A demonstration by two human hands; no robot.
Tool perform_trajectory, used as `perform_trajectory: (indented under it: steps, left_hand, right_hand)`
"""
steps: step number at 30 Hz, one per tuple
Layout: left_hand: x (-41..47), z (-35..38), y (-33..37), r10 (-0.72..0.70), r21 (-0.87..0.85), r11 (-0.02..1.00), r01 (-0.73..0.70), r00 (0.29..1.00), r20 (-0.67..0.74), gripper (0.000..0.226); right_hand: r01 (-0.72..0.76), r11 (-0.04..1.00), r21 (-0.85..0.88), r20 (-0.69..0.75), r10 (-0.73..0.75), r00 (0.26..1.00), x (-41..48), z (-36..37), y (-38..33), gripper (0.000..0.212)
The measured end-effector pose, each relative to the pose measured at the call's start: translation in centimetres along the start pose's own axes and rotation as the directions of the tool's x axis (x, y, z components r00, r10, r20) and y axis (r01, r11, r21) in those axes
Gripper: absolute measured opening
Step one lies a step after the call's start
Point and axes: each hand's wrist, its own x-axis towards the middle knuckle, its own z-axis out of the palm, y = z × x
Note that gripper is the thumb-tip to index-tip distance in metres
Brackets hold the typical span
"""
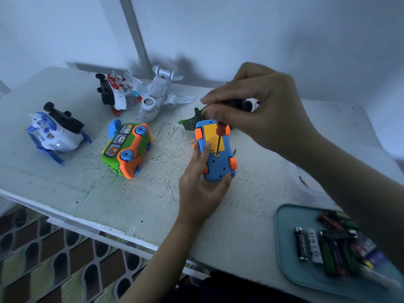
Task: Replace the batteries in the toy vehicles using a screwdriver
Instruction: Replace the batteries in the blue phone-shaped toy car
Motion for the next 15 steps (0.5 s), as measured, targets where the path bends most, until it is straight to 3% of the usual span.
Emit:
perform_trajectory:
  steps: [4,7,10,12,15]
  left_hand:
    - [0.0,-0.1,0.2,0.001,-0.019,1.000,-0.001,1.000,0.009,0.073]
    - [0.0,-0.1,0.1,-0.002,-0.010,1.000,0.002,1.000,0.007,0.072]
    - [0.0,-0.1,0.0,-0.020,-0.011,1.000,0.021,1.000,0.010,0.073]
    - [0.1,-0.1,0.0,-0.024,-0.007,1.000,0.024,1.000,0.011,0.073]
    - [0.1,-0.1,0.1,-0.015,-0.006,1.000,0.015,1.000,0.003,0.074]
  right_hand:
    - [0.082,0.987,-0.140,-0.012,-0.085,0.996,0.0,0.2,0.4,0.023]
    - [-0.028,0.998,0.050,0.064,0.024,0.998,0.3,-0.2,0.2,0.030]
    - [-0.169,0.932,0.319,0.112,0.140,0.984,0.5,-0.8,-0.3,0.037]
    - [-0.203,0.917,0.344,0.107,0.177,0.978,0.5,-1.0,-0.3,0.034]
    - [-0.163,0.961,0.225,0.048,0.156,0.987,0.5,-0.9,-0.2,0.022]
